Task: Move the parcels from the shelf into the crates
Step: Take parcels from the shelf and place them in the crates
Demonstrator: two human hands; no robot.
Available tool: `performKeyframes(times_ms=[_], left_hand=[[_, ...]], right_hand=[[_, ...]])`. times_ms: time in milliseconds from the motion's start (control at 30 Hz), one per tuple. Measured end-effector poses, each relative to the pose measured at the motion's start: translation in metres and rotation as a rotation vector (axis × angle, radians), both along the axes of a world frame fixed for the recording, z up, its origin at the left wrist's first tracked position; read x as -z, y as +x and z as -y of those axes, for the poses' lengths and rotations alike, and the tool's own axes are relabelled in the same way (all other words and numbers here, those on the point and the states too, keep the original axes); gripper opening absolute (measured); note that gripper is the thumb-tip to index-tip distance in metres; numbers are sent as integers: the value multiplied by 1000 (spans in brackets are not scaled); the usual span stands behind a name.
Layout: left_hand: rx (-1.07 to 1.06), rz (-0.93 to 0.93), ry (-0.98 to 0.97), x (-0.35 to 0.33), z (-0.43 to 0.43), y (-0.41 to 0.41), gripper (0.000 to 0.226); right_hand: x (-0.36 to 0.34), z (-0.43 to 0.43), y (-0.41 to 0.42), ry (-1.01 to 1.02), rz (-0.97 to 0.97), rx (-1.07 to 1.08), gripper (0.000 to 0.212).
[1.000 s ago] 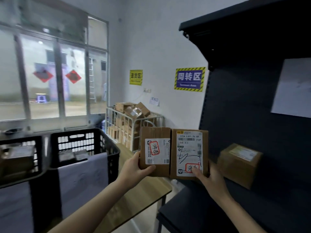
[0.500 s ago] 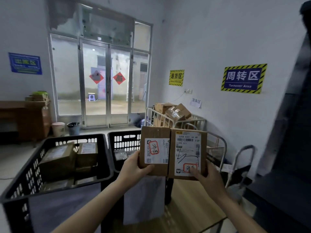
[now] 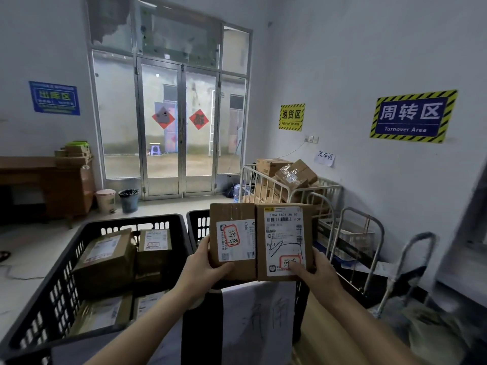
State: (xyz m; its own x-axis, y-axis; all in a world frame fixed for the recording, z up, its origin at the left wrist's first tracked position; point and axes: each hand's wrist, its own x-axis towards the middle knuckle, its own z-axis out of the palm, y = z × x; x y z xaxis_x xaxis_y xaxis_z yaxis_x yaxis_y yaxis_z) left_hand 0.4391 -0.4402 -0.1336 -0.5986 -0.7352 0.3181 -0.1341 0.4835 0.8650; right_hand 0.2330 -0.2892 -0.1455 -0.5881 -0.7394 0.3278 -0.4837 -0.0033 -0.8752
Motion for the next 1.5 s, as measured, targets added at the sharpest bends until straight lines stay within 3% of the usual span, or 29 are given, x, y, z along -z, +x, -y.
performKeyframes(times_ms=[167,533,767,900,1000,1267,1400,1500], left_hand=[[-41,41,63,10,28,-22,76],[-215,166,284,44,113,-111,73],[-363,248,742,94,151,-153,55],[-464,368,869,119,169,-164,44],[-485,493,923,132,177,-170,22],[-453,726,1007,160,195,-173,22],[-448,692,1039,169,203,-176,20],[-529,616,975,177,213,-177,26]], right_hand=[[8,39,-30,26,26,-49,35],[39,147,-123,160,13,-212,51],[106,221,-173,540,230,-371,48],[130,254,-185,737,311,-493,30],[150,271,-190,908,352,-519,25],[187,300,-194,1238,288,-587,20],[199,309,-192,1269,328,-616,8],[207,314,-191,1194,351,-589,23]])
